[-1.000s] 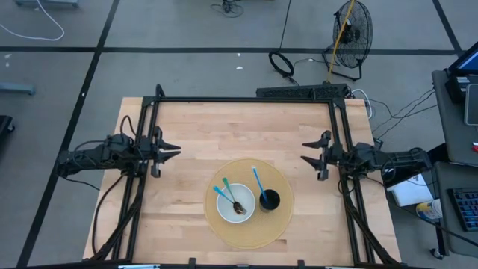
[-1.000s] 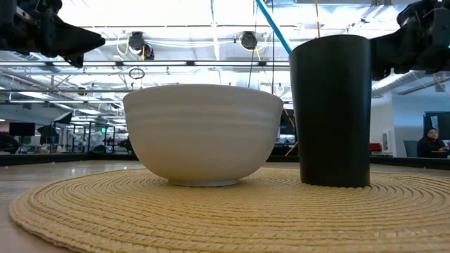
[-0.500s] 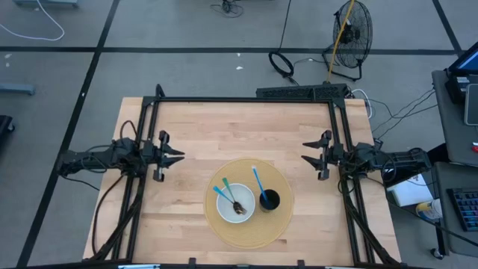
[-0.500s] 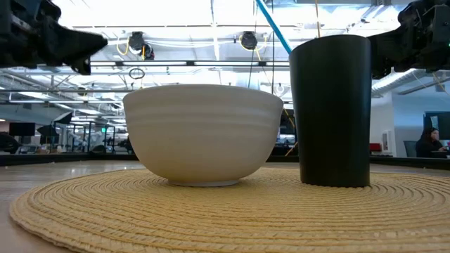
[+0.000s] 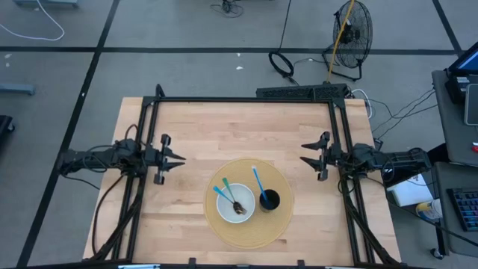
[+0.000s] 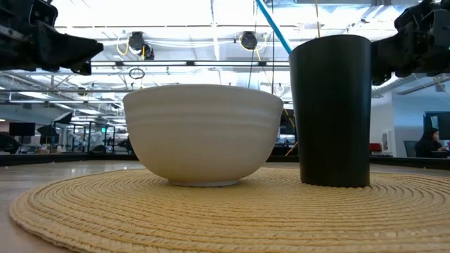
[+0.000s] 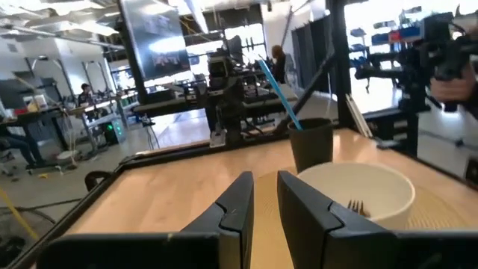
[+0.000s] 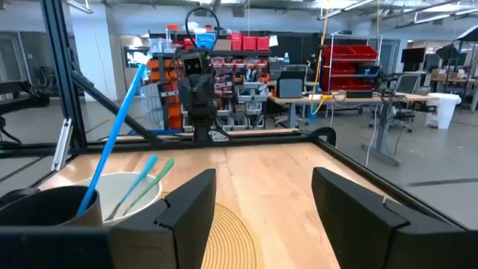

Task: Pick & Place Utensil
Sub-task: Return to Home Position

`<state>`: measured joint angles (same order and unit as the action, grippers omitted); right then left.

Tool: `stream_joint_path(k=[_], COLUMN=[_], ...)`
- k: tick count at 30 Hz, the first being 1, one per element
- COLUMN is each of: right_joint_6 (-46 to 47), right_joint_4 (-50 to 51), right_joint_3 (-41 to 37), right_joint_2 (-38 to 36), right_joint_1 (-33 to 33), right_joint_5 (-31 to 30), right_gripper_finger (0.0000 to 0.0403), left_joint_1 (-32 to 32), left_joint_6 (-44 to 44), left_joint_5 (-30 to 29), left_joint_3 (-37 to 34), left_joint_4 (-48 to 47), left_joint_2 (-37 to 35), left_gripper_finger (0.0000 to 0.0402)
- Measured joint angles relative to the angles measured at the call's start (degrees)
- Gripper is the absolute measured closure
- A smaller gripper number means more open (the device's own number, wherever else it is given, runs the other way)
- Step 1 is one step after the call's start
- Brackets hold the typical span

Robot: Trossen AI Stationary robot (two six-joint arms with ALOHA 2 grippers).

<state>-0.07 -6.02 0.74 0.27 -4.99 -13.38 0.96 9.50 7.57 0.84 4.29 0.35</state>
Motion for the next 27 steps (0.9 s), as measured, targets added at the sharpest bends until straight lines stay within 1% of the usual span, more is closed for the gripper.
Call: stream_joint_path(k=[3,14,19,21,25,27], right_joint_6=[-0.3,-0.9,-0.7,-0.7,-0.8,-0.9], right_joint_4=[1.7,0.8,0.8,0.7,0.2,0.2], right_joint_3=[0.1,0.1,0.1,0.1,0.1,0.1], right_joint_2=[0.3,0.3,0.3,0.3,0.3,0.3], right_joint_1=[0.0,0.0,0.0,0.0,0.0,0.0], right_joint_5=[0.2,0.0,0.0,0.0,0.0,0.0], right_gripper_finger=[0.0183,0.0183,0.0183,0.0183,0.0183,0.0183], left_joint_1=[-0.9,-3.3,-3.8,-3.9,-3.9,-3.9], left_joint_6=[2.7,8.9,9.9,10.4,12.4,12.8], left_joint_5=[0.0,-0.1,-3.2,-4.2,-3.6,-3.6], left_joint_3=[0.0,0.0,0.0,0.0,0.0,0.0], left_joint_4=[-1.4,-2.3,-2.6,-2.3,0.6,0.5], left_joint_2=[0.0,0.0,0.0,0.0,0.0,0.0], left_gripper_finger=[0.0334,0.0334,0.0334,0.0334,0.0334,0.0334])
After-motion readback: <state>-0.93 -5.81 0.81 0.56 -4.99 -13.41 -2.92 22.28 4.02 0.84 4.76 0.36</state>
